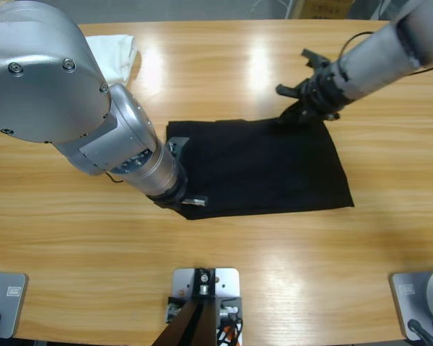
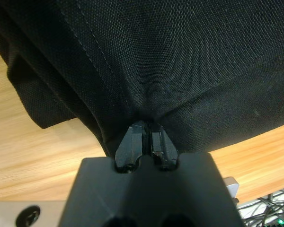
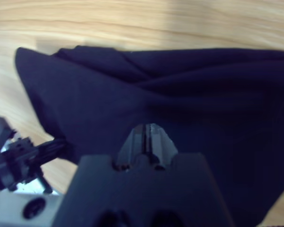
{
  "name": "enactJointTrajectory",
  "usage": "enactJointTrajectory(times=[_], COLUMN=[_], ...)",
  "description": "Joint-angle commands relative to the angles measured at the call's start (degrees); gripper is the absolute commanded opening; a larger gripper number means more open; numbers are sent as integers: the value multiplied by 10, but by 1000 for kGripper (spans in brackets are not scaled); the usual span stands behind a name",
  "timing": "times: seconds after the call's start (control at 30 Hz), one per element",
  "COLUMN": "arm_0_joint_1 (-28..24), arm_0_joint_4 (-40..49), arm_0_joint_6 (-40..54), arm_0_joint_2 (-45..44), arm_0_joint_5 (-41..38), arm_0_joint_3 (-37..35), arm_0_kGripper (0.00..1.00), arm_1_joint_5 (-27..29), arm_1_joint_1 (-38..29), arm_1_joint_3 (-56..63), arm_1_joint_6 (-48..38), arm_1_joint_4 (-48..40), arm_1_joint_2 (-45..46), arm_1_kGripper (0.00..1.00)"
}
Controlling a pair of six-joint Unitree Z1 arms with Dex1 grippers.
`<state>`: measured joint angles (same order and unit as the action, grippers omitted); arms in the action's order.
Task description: Fold clothes
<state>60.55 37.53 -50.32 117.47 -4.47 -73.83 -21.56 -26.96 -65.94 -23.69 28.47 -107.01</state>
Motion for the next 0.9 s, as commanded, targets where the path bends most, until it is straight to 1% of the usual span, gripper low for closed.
enactJointTrajectory(times=[0.03,0.17,0.33,0.43,0.53,0.57,0.6,0.63,0.67,0.73,0.8,0.83,0.9], arm_0_joint_1=[11,10,10,10,10,10,10,10,10,6,-6,-15,-35], arm_0_joint_4=[-5,-5,-5,-5,-6,-6,-6,-6,-6,-6,-6,-6,-7], arm_0_joint_6=[-2,-1,3,3,4,4,4,4,4,3,2,1,-2], arm_0_joint_2=[59,59,59,59,60,59,59,57,53,32,3,-15,-58], arm_0_joint_5=[-2,-2,-3,-4,-4,-4,-4,-3,-1,21,44,56,74], arm_0_joint_3=[34,34,35,35,35,35,34,34,34,33,26,23,16], arm_0_kGripper=[0,0,0,0,0,0,0,0,0,0,0,0,0], arm_1_joint_5=[4,17,8,7,6,5,-3,-22,-48,-92,-129,-151,-184], arm_1_joint_1=[8,42,57,75,105,113,122,132,144,178,230,262,296], arm_1_joint_3=[-11,-14,-75,-112,-151,-166,-169,-165,-151,-93,-10,56,145], arm_1_joint_6=[12,24,91,105,109,111,117,119,118,108,86,73,61], arm_1_joint_4=[-11,-27,-6,5,52,87,108,110,110,114,107,70,-3], arm_1_joint_2=[-107,-130,-162,-154,-119,-99,-71,-36,-5,39,62,74,80], arm_1_kGripper=[0,0,0,0,14,390,824,983,1000,1000,1000,1000,1000])
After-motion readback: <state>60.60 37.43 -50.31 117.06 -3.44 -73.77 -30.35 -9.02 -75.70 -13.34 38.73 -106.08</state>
